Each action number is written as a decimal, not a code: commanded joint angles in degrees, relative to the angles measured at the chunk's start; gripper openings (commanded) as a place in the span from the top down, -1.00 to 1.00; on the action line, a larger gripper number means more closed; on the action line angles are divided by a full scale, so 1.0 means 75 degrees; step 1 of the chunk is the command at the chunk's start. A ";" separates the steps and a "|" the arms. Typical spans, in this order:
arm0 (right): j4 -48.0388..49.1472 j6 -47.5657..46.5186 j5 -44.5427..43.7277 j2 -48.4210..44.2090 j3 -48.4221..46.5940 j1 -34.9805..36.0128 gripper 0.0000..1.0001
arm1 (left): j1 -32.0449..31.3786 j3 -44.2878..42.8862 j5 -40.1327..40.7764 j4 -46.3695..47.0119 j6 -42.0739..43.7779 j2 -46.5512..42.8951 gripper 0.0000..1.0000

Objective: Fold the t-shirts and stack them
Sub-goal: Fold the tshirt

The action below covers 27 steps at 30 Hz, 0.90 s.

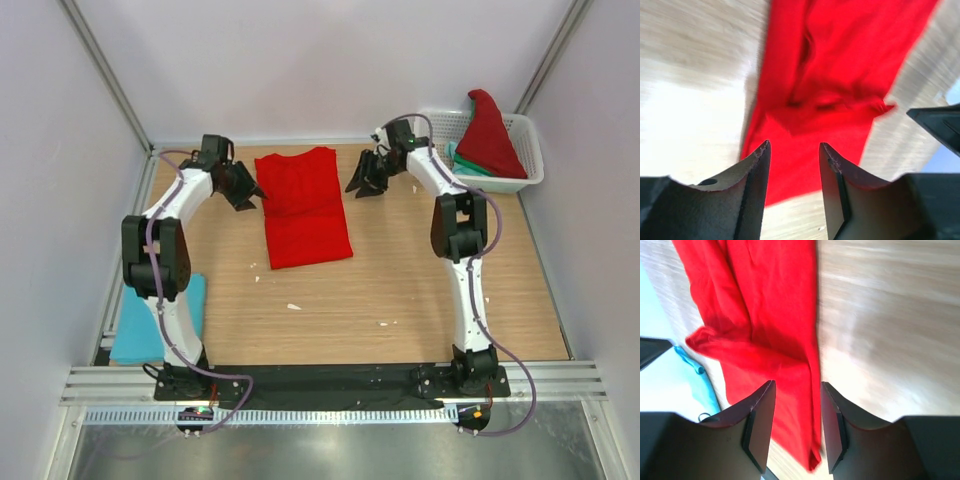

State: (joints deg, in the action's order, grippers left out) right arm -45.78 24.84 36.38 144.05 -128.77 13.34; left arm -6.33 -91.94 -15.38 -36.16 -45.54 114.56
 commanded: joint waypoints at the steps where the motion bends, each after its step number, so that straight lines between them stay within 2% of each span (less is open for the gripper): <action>1: -0.0239 -0.0419 -0.0084 -0.1471 0.0758 0.0095 0.06 | -0.0035 0.0515 -0.0046 0.0379 0.0073 -0.1270 0.12; 2: 0.0530 -0.0081 0.0070 -0.1696 0.1239 0.0165 0.07 | -0.0128 0.0737 -0.0512 0.0856 -0.0021 -0.1399 0.16; 3: 0.0897 0.0062 0.0152 -0.1942 0.2114 0.0247 0.10 | -0.0199 0.1215 -0.0748 0.1174 -0.0115 -0.1551 0.30; 4: 0.1237 0.0179 0.0200 -0.2281 0.2470 0.0341 0.13 | -0.0257 0.1475 -0.1006 0.1525 -0.0266 -0.1610 0.38; 6: 0.2058 0.0553 0.0200 -0.2460 0.3196 0.0599 0.31 | -0.0503 0.2060 -0.1417 0.2417 -0.0642 -0.1623 0.54; 8: 0.2713 0.0905 0.0409 -0.2461 0.3446 0.0821 0.49 | -0.0725 0.2274 -0.1547 0.3013 -0.0992 -0.1448 0.60; 9: 0.2926 0.1197 0.0423 -0.2437 0.3598 0.0892 0.52 | -0.0796 0.2448 -0.1617 0.3237 -0.1087 -0.1377 0.60; 13: 0.3618 0.1468 0.0364 -0.2121 0.3588 0.1127 0.60 | -0.0973 0.2649 -0.1863 0.4257 -0.1462 -0.0839 0.63; 15: 0.3982 0.1656 0.0726 -0.1713 0.3378 0.1127 0.60 | -0.0949 0.2661 -0.1969 0.4786 -0.1603 -0.0440 0.73; 18: 0.4311 0.1879 0.1008 -0.1255 0.3027 0.1115 0.59 | -0.0879 0.2626 -0.2051 0.5745 -0.1791 -0.0065 0.73; 22: 0.4603 0.2183 0.1359 -0.0600 0.2615 0.0964 0.56 | -0.0680 0.2438 -0.2192 0.6110 -0.1931 0.0533 0.75; 27: 0.5821 0.3049 0.1711 -0.0164 0.2732 0.0659 0.55 | -0.0364 0.2369 -0.2438 0.6544 -0.1991 0.1094 0.76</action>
State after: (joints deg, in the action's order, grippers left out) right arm -10.28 42.61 45.67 142.19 -106.63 19.68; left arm -10.31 -72.14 -31.20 7.81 -59.72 121.08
